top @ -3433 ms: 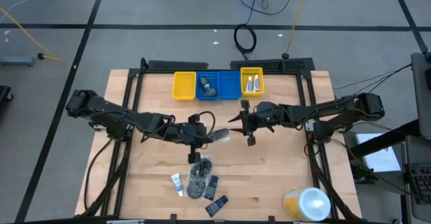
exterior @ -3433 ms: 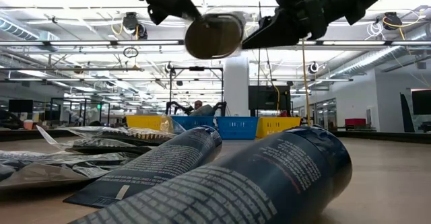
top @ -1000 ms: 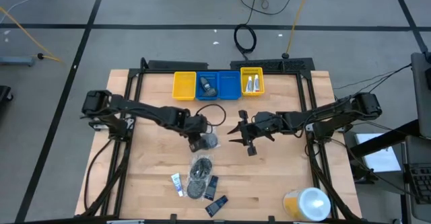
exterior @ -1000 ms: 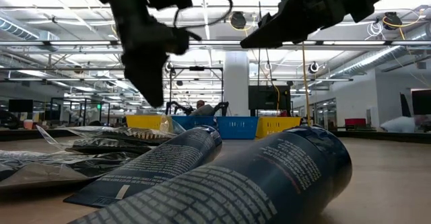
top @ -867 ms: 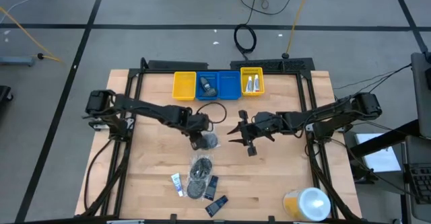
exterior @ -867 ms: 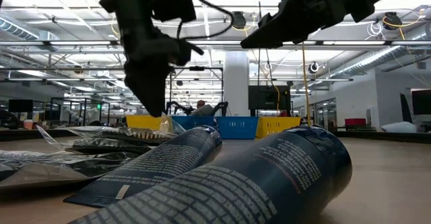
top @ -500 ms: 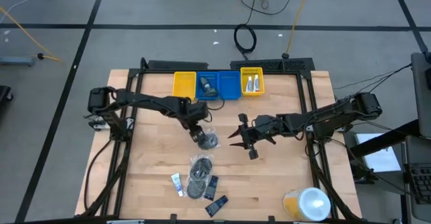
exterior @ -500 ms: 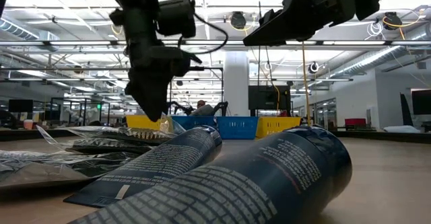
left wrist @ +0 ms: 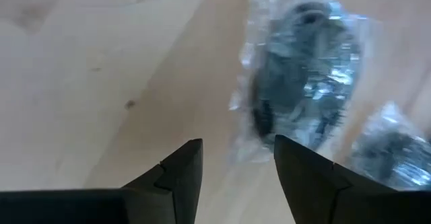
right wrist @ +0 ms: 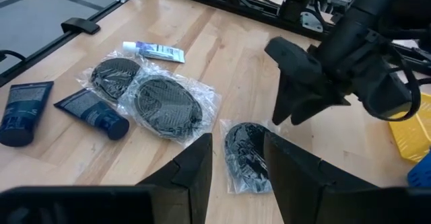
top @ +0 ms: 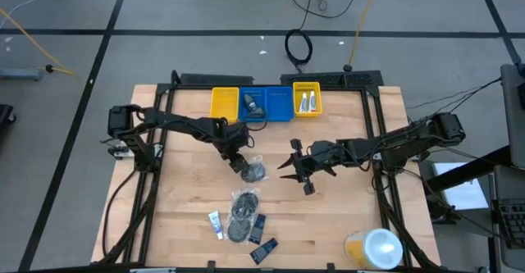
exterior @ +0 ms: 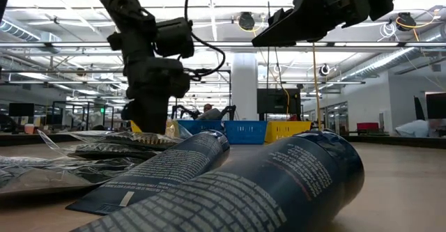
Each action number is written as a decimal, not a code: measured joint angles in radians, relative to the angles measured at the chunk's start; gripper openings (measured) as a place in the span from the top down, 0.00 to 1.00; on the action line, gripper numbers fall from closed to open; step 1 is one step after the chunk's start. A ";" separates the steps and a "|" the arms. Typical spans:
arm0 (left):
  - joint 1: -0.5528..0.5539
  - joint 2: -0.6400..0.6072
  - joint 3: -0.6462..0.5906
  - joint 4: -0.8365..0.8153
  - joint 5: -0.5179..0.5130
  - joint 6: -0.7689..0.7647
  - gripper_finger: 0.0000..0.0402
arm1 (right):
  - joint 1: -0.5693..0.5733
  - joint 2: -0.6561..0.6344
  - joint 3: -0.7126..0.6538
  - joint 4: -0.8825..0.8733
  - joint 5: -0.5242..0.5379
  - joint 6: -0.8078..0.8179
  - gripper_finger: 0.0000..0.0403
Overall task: Pick & Place Travel size toiletries
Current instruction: Put the black hairbrush into the right blue bin
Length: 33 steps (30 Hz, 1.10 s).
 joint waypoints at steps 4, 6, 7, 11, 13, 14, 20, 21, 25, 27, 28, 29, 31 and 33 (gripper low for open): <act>0.004 0.000 -0.009 -0.002 -0.007 0.001 0.54 | 0.000 0.000 0.000 0.000 0.000 0.000 0.68; 0.005 0.000 -0.008 0.000 -0.003 0.011 0.54 | 0.000 0.000 0.000 0.000 0.000 -0.001 0.68; 0.005 0.000 -0.008 -0.001 -0.006 0.015 0.54 | 0.000 0.000 0.000 0.000 0.000 0.000 0.68; 0.005 0.000 -0.008 0.023 0.020 0.036 0.54 | 0.000 0.000 0.000 0.000 0.000 0.000 0.68; 0.005 0.000 -0.008 0.048 0.062 0.039 0.54 | 0.000 0.000 0.000 0.000 0.000 0.000 0.68; 0.003 0.000 -0.008 0.056 0.061 0.039 0.54 | 0.000 0.000 0.000 0.000 0.000 0.000 0.68; -0.003 0.000 -0.008 0.038 0.009 0.037 0.54 | 0.000 0.000 0.000 0.000 0.000 0.001 0.68; -0.003 0.000 -0.008 0.034 0.003 0.036 0.54 | 0.000 0.000 0.000 0.000 0.000 0.001 0.68; -0.003 0.000 -0.008 0.031 0.000 0.036 0.54 | 0.000 0.000 0.000 0.000 -0.001 0.001 0.68; -0.003 0.000 -0.008 0.037 0.021 0.036 0.54 | 0.000 0.000 0.000 0.000 -0.001 0.001 0.68; -0.003 0.000 -0.008 0.038 0.028 0.036 0.54 | 0.000 0.000 0.000 0.000 -0.002 0.001 0.68; -0.006 0.000 -0.008 0.038 0.035 0.036 0.54 | 0.000 0.000 0.000 0.000 -0.002 0.001 0.68; -0.015 0.012 -0.008 0.038 0.044 0.036 0.54 | 0.000 0.000 0.000 0.000 -0.002 0.001 0.68; -0.022 0.038 -0.008 0.036 0.046 0.036 0.54 | 0.000 0.000 0.000 0.000 -0.002 0.001 0.68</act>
